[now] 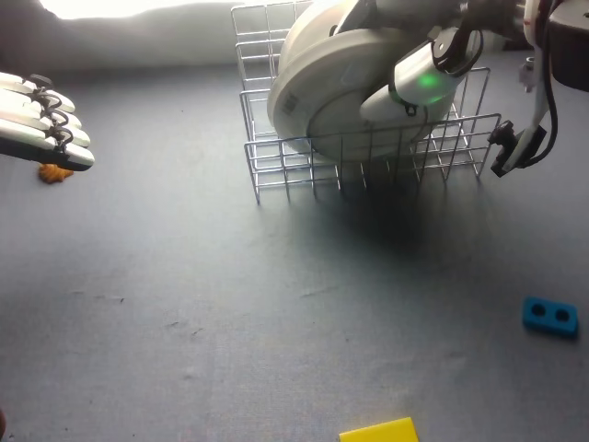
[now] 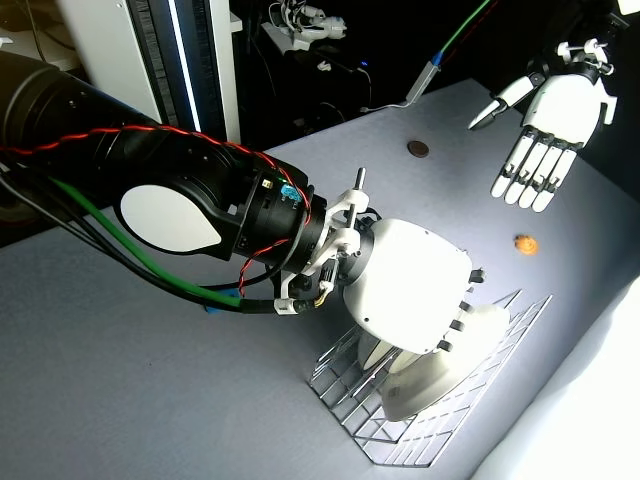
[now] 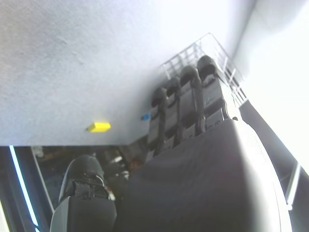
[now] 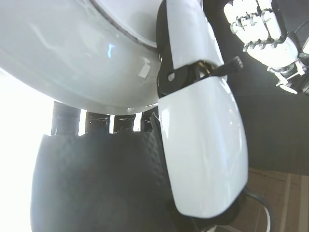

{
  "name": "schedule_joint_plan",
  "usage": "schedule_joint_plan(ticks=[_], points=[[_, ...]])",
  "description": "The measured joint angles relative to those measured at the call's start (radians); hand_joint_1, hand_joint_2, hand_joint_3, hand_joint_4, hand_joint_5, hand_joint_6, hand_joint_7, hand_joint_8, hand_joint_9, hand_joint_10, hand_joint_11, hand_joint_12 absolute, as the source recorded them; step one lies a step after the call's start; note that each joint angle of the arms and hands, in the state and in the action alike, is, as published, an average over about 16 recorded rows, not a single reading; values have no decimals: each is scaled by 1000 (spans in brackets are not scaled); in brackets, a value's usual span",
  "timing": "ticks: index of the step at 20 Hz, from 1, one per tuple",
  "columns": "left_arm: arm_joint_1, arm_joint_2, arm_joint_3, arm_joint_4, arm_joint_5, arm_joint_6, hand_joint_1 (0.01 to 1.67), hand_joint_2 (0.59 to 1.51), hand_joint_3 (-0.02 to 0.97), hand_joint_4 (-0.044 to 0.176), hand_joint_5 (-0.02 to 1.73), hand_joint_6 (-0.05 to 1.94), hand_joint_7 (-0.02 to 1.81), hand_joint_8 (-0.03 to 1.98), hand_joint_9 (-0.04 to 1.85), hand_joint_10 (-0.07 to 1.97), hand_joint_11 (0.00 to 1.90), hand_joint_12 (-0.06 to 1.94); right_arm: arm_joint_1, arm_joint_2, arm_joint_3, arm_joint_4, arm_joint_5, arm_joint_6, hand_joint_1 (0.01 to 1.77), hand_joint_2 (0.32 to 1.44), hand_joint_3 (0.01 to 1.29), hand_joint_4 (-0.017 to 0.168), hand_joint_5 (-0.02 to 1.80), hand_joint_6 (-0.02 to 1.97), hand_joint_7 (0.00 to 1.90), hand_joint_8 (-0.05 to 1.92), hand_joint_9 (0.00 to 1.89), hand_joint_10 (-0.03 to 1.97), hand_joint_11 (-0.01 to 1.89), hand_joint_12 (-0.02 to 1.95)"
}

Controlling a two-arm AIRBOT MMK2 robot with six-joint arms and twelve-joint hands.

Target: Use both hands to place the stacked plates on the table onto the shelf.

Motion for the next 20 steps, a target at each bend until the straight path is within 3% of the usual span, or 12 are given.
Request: schedule_joint_plan(ticks=[13, 15, 20], points=[[0, -1, -3, 0, -21, 10, 22, 1130, 14, 1, 169, 9, 148, 12, 116, 16, 17, 217, -4, 13, -14, 7, 14, -4, 1145, 1045, 13, -7, 771, 148, 904, 77, 929, 134, 617, 1198], [1, -2, -5, -1, -30, 13, 23, 1130, 13, 0, 169, 9, 147, 12, 115, 16, 17, 225, 8, 22, -24, 6, 15, -5, 1124, 1050, 13, -7, 748, 48, 875, 13, 909, 82, 555, 1213], [21, -3, -18, -6, -56, 35, 23, 1134, 13, -1, 167, 9, 145, 12, 111, 15, 16, 224, 57, 62, -66, 5, 15, -24, 1101, 1057, 13, -7, 702, 31, 815, 14, 863, 43, 429, 1232]])
